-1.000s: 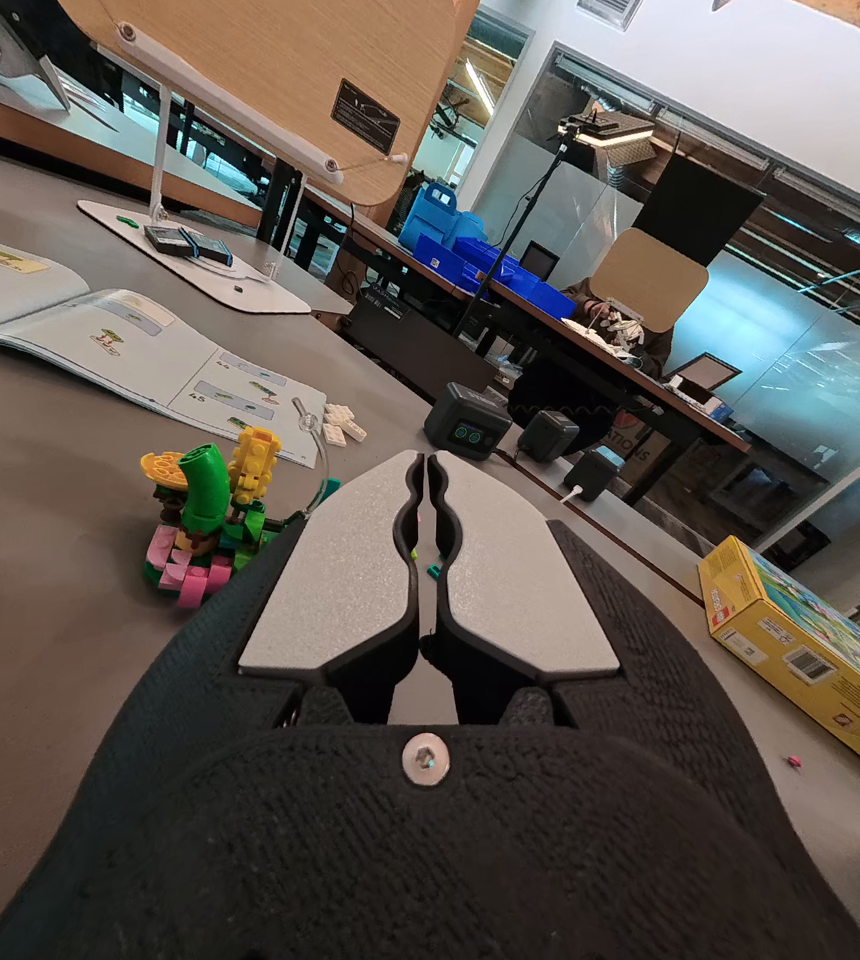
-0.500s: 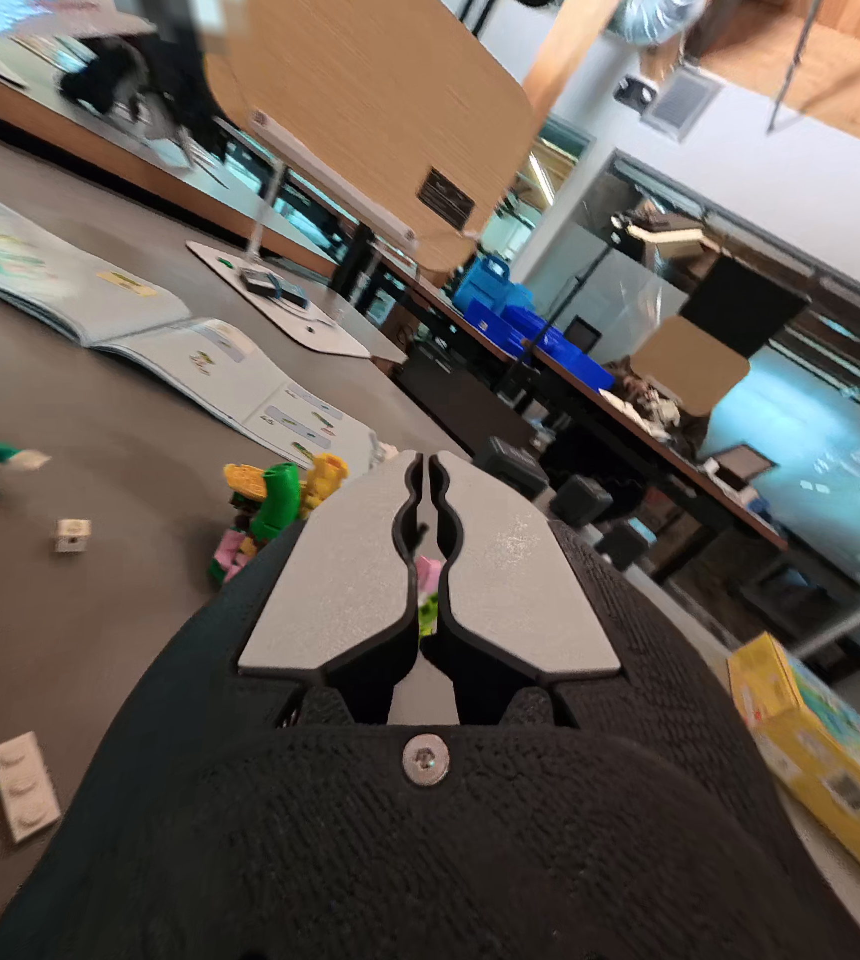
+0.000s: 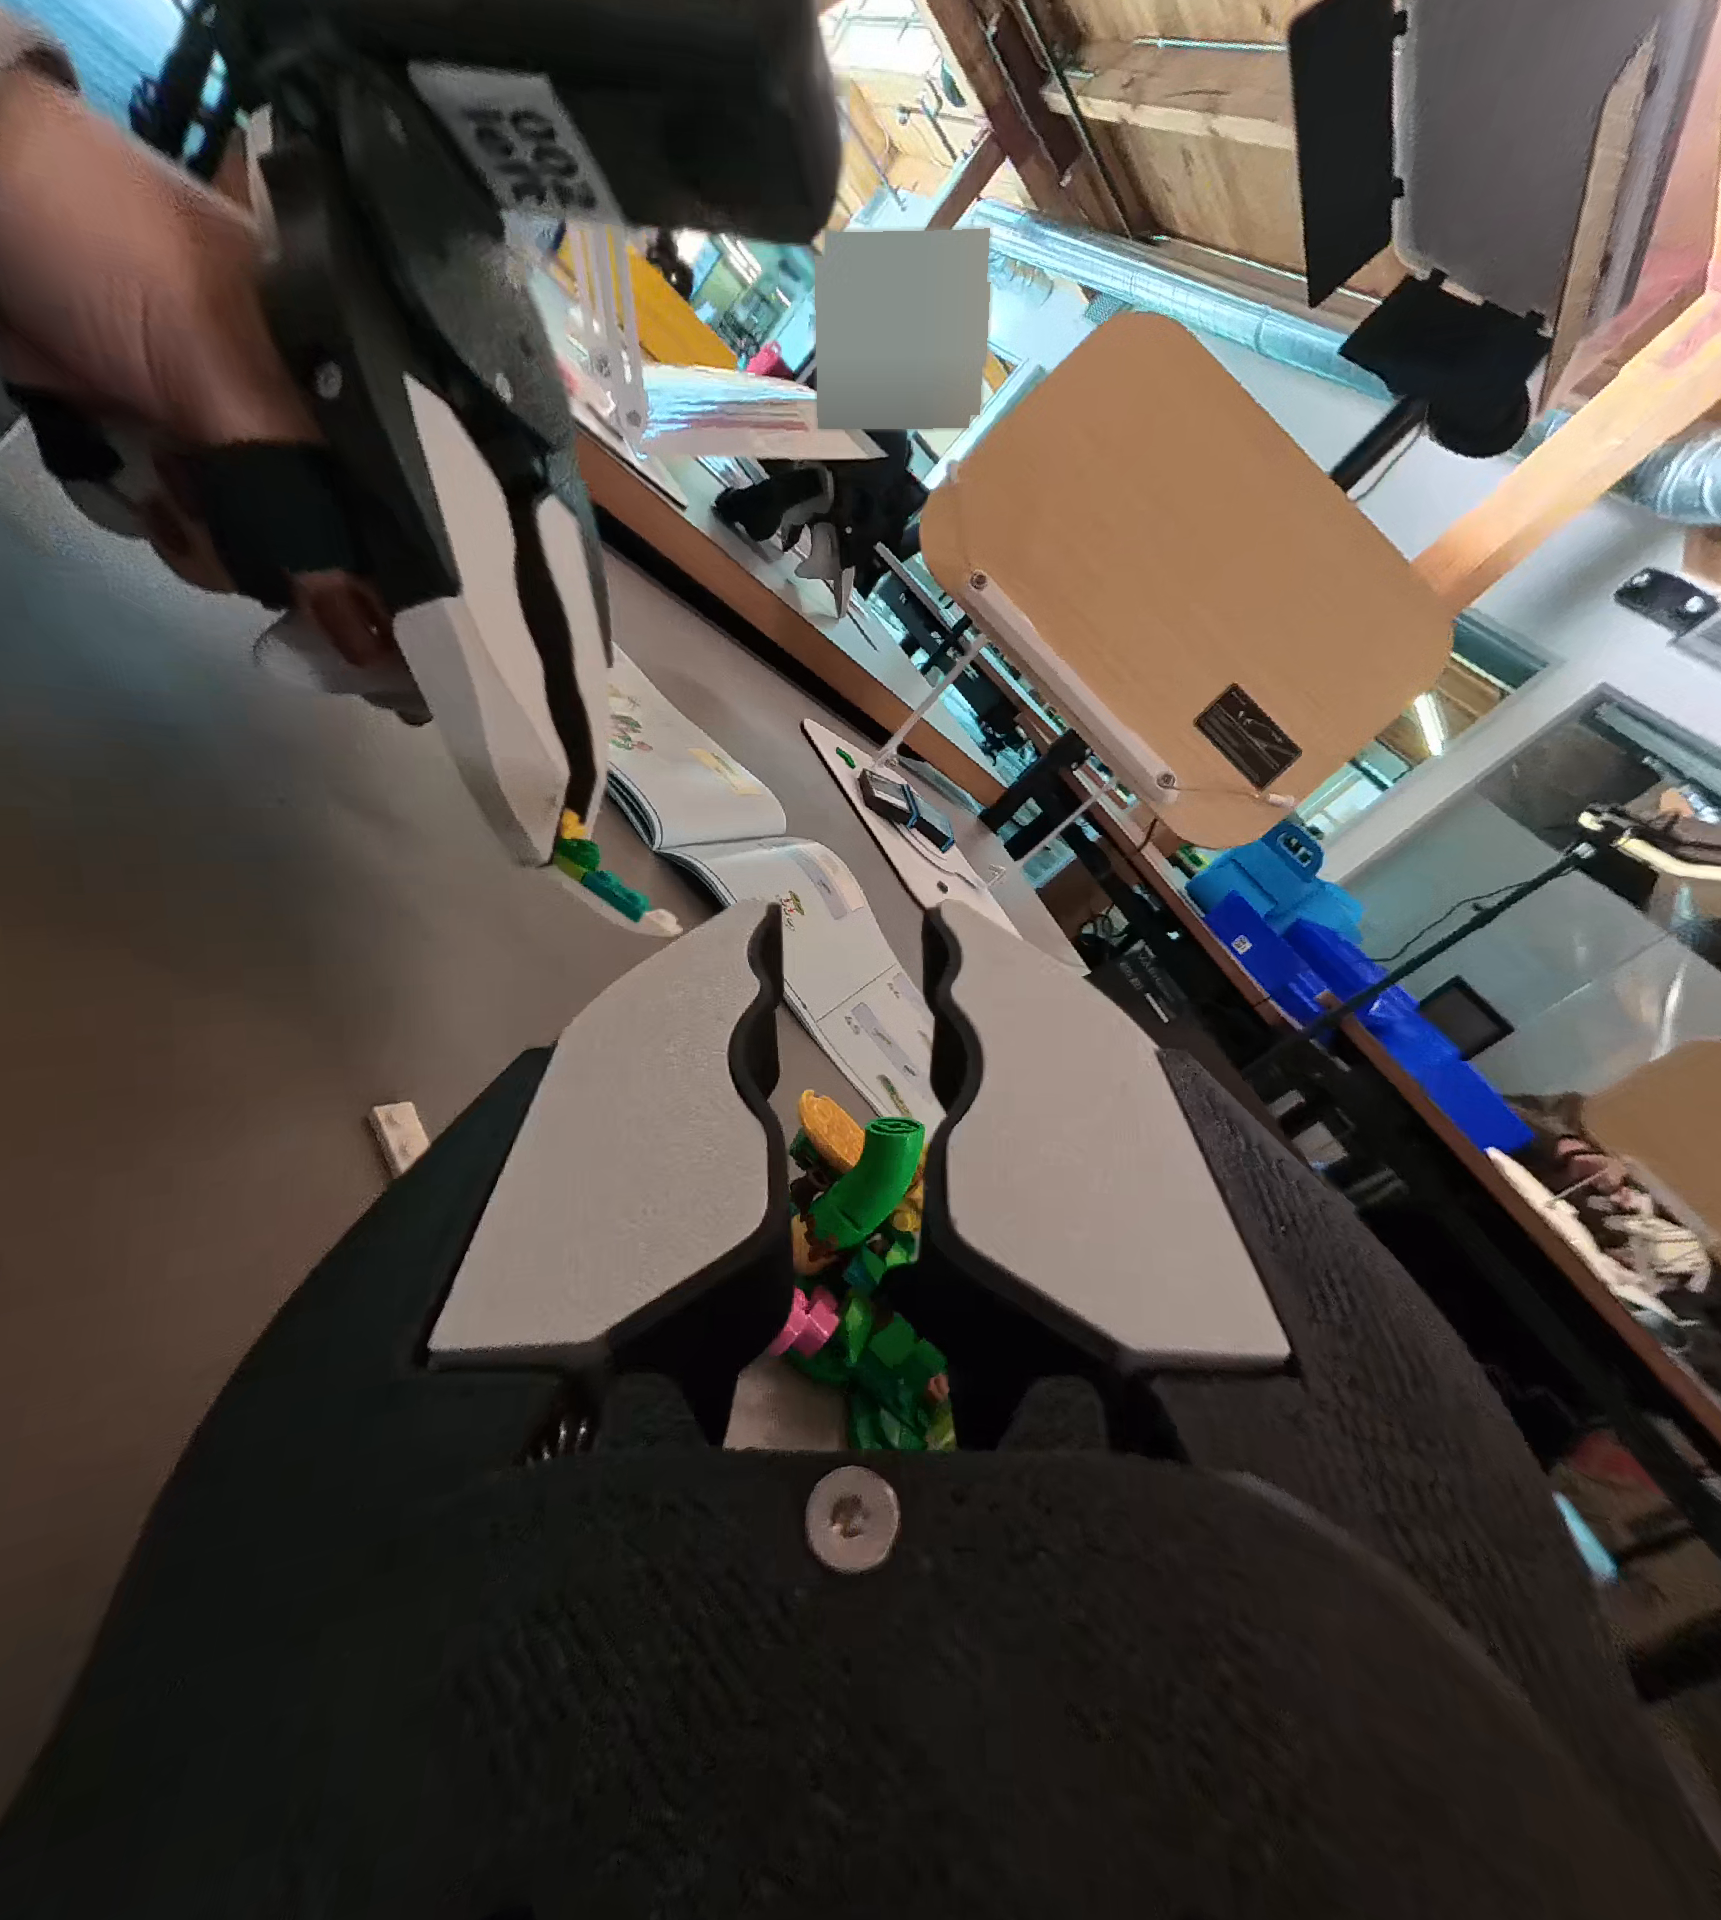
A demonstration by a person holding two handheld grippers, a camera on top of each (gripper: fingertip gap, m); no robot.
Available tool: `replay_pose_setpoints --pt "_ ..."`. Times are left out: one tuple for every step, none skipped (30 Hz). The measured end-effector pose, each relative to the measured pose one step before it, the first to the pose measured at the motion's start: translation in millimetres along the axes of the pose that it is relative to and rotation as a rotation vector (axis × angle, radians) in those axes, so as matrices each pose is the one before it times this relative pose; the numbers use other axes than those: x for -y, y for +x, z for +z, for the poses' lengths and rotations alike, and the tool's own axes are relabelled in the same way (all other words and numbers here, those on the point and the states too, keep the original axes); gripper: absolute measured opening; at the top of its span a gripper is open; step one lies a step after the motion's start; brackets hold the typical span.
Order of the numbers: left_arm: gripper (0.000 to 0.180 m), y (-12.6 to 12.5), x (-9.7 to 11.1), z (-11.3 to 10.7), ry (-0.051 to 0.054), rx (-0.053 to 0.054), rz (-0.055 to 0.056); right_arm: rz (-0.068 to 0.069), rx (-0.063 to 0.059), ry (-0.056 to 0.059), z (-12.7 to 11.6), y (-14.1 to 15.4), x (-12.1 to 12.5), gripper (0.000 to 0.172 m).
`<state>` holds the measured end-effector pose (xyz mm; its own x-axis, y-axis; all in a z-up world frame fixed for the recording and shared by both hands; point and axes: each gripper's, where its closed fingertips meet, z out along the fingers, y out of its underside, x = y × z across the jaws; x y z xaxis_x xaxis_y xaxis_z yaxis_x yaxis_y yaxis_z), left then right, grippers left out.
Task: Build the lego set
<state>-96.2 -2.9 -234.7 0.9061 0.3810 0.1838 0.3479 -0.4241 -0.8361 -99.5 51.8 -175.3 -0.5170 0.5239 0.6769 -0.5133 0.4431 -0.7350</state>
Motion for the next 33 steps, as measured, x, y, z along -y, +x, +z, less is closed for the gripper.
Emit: replay_pose_setpoints --pt "0.008 0.93 2.23 -0.47 0.0011 0.0119 0.0194 -0.0322 0.0024 -0.006 1.67 -2.6 0.53 0.025" --pt "0.008 0.37 2.08 -0.74 -0.0004 0.0141 0.0188 -0.0337 0.008 -0.0073 1.71 -3.6 0.48 0.025" --pt "0.008 0.56 2.14 -0.88 -0.0002 0.0112 0.0171 -0.0339 0.0064 -0.0085 1.87 -3.56 0.36 0.025" --pt "0.008 1.08 2.24 -0.93 0.0009 0.0043 0.0117 -0.0348 0.0053 -0.0076 1.87 -3.54 0.35 0.025" --pt "0.008 1.65 2.41 -0.89 0.0022 -0.0033 0.0045 -0.0343 0.0048 -0.0066 1.82 -3.44 0.52 0.026" --pt "0.008 2.03 2.38 -0.79 0.0028 -0.0085 -0.0025 -0.0325 0.0041 -0.0076 1.6 -3.08 0.13 0.026" --pt "0.008 2.34 2.03 -0.52 0.0022 -0.0147 -0.0073 -0.0301 0.0034 -0.0071 1.43 -2.75 0.2 0.027" --pt "0.008 2.11 1.79 -0.13 0.0036 -0.0167 -0.01 -0.027 0.0008 -0.0043 1.13 -1.99 0.53 0.028" --pt "0.008 1.69 1.11 0.37 0.0015 -0.018 -0.0116 -0.0256 -0.0026 -0.0029 0.94 -1.31 0.69 0.028" --pt "0.008 0.49 0.05 0.9 -0.0031 -0.0133 -0.0162 -0.0268 -0.0078 -0.0028 0.78 -0.45 0.86 0.03" --pt "0.008 -0.64 -0.85 1.3 -0.0077 -0.0062 -0.017 -0.0298 -0.0102 -0.0029 0.66 -0.01 0.96 0.031" --pt "0.008 -0.05 -1.4 1.3 -0.0106 -0.0077 -0.0141 -0.0286 -0.0045 -0.0041 0.69 -0.74 0.77 0.032" --pt "0.008 1.18 -1.53 1.41 -0.0116 -0.0136 -0.0114 -0.0235 0.001 -0.0047 0.85 -1.72 0.41 0.033" --pt "0.008 1.8 -1.14 1.29 -0.0092 -0.0137 -0.0069 -0.0207 0.0044 -0.0052 0.89 -2.34 0.19 0.033" --pt "0.008 -0.9 -1.69 1.03 -0.0123 0.0057 -0.0042 -0.0202 0.004 -0.0059 0.85 -2.24 0.05 0.034" --pt "0.008 -0.86 -1.31 0.51 -0.0088 0.0051 -0.0001 -0.0181 0.0029 -0.008 0.64 -1.7 -0.64 0.034" --pt "0.008 -0.61 -0.78 0.09 -0.0053 0.0013 -0.004 -0.013 0.0011 -0.0053 0.49 -1.18 -0.52 0.034" --pt "0.008 -0.37 -0.42 0.01 -0.0022 -0.0004 -0.0054 -0.0085 0.0003 -0.0026 0.39 -0.7 -0.04 0.034" --pt "0.008 -0.38 -0.28 -0.39 -0.0006 -0.0008 -0.0062 -0.0081 -0.0025 -0.0024 0.25 -0.04 -0.04 0.033" --pt "0.008 -0.72 -0.06 -0.65 0.0006 0.0004 -0.0055 -0.0093 -0.0034 -0.0039 0.21 0.2 -0.29 0.033" --pt "0.008 -1.21 -0.32 -0.78 -0.0005 0.005 -0.0035 -0.0096 -0.0006 -0.0064 0.26 -0.25 -0.85 0.033" --pt "0.008 -1.84 -0.58 -0.76 -0.002 0.0095 -0.0015 -0.0095 0.0034 -0.0078 0.41 -1.05 -1.47 0.033" --pt "0.008 -0.55 -0.47 -0.75 -0.0018 0.0024 0.0002 -0.0085 0.0081 -0.0076 0.36 -1.81 -1.54 0.034" --pt "0.008 0.8 0.04 -0.56 0.0022 -0.006 -0.0007 -0.0093 0.0091 -0.0078 0.35 -2.16 -1.33 0.035" --pt "0.008 1.41 0.46 -0.33 0.0037 -0.0098 -0.0021 -0.0129 0.0052 -0.0058 0.49 -1.6 -0.67 0.036" --pt "0.008 1.24 0.33 -0.16 0.003 -0.0092 -0.0035 -0.0141 0.0031 -0.0041 0.38 -1.25 -0.08 0.036" --pt "0.008 1.54 0.14 0.16 0.0013 -0.0108 -0.0036 -0.0102 0.0018 -0.002 0.37 -0.98 0.32 0.036" --pt "0.008 1.67 0.15 0.37 0.0013 -0.0116 -0.0034 -0.0064 0.0019 -0.0011 0.43 -0.7 0.32 0.036" --pt "0.008 1.68 -0.13 0.53 -0.0002 -0.012 -0.0028 -0.0049 0.0001 -0.0018 0.17 -0.43 0.03 0.036" --pt "0.008 1.38 -0.29 0.54 -0.0009 -0.0103 -0.0022 -0.0045 -0.0011 -0.0026 0.12 -0.04 -0.3 0.036" --pt "0.008 0.98 -0.24 0.56 -0.0008 -0.008 -0.002 -0.0038 -0.0018 -0.0013 -0.06 0.12 -0.26 0.036" --pt "0.008 0.66 -0.13 0.4 0.0 -0.0058 -0.0021 -0.0028 -0.002 -0.0018 -0.04 0.28 -0.35 0.034" --pt "0.008 0.58 0.08 0.23 0.0018 -0.0061 -0.0025 -0.0043 -0.0012 -0.0027 -0.1 -0.03 -0.4 0.032"
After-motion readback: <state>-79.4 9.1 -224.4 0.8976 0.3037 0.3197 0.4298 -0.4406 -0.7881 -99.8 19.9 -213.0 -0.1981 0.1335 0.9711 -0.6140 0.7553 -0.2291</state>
